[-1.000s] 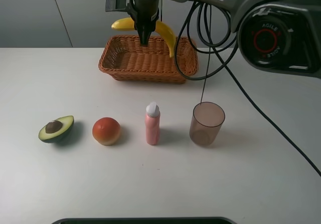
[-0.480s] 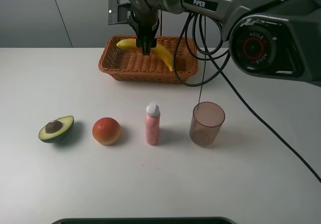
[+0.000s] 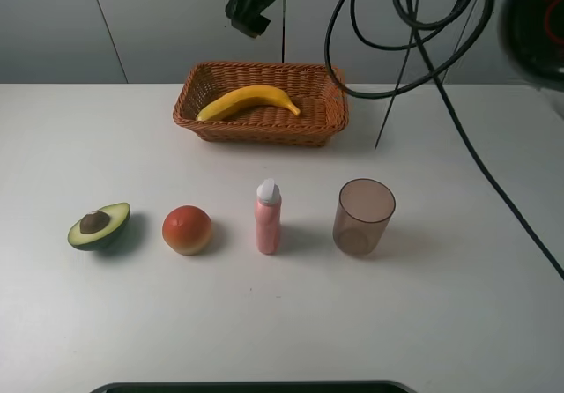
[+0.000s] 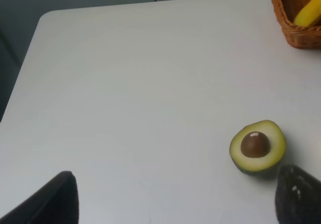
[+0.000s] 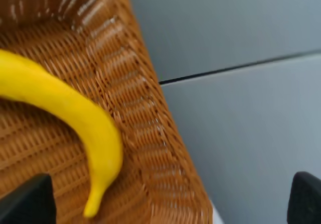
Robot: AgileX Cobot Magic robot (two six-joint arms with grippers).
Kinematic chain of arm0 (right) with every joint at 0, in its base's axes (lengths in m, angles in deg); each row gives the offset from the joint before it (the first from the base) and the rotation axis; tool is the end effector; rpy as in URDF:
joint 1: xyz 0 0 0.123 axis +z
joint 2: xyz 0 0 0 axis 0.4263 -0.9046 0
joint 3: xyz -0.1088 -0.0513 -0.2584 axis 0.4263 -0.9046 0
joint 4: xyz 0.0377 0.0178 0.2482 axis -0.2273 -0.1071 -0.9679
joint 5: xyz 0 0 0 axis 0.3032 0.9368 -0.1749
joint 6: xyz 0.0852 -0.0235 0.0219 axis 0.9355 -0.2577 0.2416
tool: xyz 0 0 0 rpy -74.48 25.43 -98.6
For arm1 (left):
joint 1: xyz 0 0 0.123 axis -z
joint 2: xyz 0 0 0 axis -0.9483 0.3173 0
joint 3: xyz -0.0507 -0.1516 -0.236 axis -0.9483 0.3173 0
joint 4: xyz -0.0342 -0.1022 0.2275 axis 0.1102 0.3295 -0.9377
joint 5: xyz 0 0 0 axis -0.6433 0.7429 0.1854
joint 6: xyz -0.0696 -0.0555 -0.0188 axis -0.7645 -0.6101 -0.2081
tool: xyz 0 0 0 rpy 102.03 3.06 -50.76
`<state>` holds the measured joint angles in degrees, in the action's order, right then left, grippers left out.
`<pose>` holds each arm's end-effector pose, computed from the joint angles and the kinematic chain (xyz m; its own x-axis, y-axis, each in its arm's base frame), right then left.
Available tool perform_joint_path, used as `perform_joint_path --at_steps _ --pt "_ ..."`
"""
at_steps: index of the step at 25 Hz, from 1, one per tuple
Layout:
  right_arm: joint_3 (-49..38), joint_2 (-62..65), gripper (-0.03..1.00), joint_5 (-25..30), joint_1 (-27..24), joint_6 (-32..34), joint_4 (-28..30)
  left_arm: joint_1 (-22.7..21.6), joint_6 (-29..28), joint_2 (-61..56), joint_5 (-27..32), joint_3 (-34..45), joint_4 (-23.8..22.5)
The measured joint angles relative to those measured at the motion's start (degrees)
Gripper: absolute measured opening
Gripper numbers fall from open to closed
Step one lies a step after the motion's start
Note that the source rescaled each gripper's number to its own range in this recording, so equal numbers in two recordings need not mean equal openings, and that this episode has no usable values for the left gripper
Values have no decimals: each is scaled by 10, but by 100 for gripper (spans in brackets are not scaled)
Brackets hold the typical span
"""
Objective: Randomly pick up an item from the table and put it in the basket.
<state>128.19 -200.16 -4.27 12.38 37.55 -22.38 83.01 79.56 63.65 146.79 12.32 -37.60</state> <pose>0.4136 0.2814 0.2901 -0.3893 -0.8375 -0.3835 -0.6809 0.5420 -0.4925 -0.0058 0.0089 0.2792 -0.4526 0.0900 -0.8871 0.1264 0.9913 0.0361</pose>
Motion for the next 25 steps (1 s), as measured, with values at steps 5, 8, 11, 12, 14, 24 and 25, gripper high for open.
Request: perform_joint_path --at_steps 5,8,11,12,14,24,25 --pt "-138 137 100 53 -42 97 -8 0 0 0 0 0 0" --pt "-297 269 100 26 -71 127 -28 0 0 0 0 0 0" --pt "-468 424 100 -10 -108 154 -44 0 0 0 0 0 0" --pt "-523 474 100 -16 -122 158 -46 0 0 0 0 0 0" --pt "-608 586 100 -13 -148 167 -54 0 0 0 0 0 0" --pt "-823 1020 100 87 -187 193 -148 0 0 0 0 0 0" --pt "-836 1058 100 88 -187 196 -151 0 0 0 0 0 0"
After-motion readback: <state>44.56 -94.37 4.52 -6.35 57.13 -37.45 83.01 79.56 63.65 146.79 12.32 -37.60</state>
